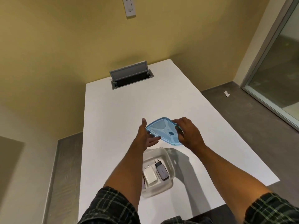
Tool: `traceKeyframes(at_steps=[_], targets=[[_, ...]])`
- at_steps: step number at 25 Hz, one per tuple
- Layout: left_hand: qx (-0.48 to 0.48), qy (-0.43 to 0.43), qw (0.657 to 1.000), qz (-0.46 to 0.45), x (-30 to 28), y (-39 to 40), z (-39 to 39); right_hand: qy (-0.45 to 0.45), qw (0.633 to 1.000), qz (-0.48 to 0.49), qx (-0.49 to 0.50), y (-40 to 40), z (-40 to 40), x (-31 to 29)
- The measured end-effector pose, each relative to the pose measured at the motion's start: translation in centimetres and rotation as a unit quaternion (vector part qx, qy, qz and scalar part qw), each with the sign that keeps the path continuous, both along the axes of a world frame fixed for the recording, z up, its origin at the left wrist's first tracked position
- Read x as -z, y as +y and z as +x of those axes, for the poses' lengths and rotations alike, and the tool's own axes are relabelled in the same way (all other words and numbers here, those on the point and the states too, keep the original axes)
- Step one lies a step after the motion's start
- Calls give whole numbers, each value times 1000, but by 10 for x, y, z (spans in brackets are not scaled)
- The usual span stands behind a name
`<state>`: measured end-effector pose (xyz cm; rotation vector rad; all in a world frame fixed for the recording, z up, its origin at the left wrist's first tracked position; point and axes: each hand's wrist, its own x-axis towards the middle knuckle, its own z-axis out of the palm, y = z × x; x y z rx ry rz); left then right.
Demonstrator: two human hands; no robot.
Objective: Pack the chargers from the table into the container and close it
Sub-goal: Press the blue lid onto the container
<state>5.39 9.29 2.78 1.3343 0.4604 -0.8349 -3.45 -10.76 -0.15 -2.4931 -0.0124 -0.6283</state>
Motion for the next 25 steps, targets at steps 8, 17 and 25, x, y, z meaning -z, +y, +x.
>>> traceKeyframes(at_steps=[8, 17, 25], targets=[[-125, 0, 992, -34, 5, 79, 2, 7, 985, 11, -169, 43, -9, 9], [-27, -7, 999, 45, 13, 129, -38, 333, 860, 387, 20, 45, -3, 41], [136, -207, 904, 348, 48, 141, -53, 352, 890, 289, -6, 52, -12, 50]])
